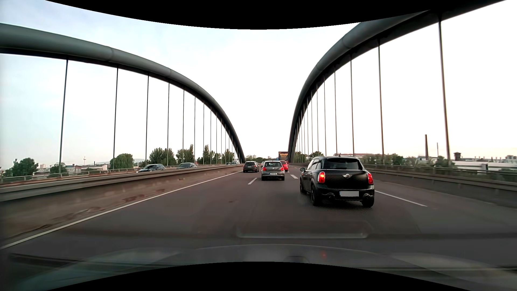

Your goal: Follow the waypoints while adhering to traffic rules and regulations

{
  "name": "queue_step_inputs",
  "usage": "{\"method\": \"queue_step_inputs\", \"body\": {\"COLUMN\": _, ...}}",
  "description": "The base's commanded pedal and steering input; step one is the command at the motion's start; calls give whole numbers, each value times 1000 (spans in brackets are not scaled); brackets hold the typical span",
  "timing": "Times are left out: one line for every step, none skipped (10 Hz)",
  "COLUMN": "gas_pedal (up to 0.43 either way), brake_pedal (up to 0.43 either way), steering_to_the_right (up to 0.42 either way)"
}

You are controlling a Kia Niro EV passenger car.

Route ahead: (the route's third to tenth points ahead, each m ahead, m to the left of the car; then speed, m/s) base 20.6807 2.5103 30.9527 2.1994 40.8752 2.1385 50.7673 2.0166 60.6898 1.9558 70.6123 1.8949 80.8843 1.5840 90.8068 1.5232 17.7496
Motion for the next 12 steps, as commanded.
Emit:
{"method": "queue_step_inputs", "body": {"gas_pedal": 0, "brake_pedal": 49, "steering_to_the_right": 1}}
{"method": "queue_step_inputs", "body": {"gas_pedal": 0, "brake_pedal": 0, "steering_to_the_right": 0}}
{"method": "queue_step_inputs", "body": {"gas_pedal": 0, "brake_pedal": 0, "steering_to_the_right": 0}}
{"method": "queue_step_inputs", "body": {"gas_pedal": 0, "brake_pedal": 0, "steering_to_the_right": 1}}
{"method": "queue_step_inputs", "body": {"gas_pedal": 0, "brake_pedal": 0, "steering_to_the_right": 0}}
{"method": "queue_step_inputs", "body": {"gas_pedal": 0, "brake_pedal": 0, "steering_to_the_right": 0}}
{"method": "queue_step_inputs", "body": {"gas_pedal": 0, "brake_pedal": 0, "steering_to_the_right": 0}}
{"method": "queue_step_inputs", "body": {"gas_pedal": 0, "brake_pedal": 0, "steering_to_the_right": 0}}
{"method": "queue_step_inputs", "body": {"gas_pedal": 20, "brake_pedal": 0, "steering_to_the_right": -1}}
{"method": "queue_step_inputs", "body": {"gas_pedal": 67, "brake_pedal": 0, "steering_to_the_right": -1}}
{"method": "queue_step_inputs", "body": {"gas_pedal": 67, "brake_pedal": 0, "steering_to_the_right": -1}}
{"method": "queue_step_inputs", "body": {"gas_pedal": 67, "brake_pedal": 0, "steering_to_the_right": -4}}
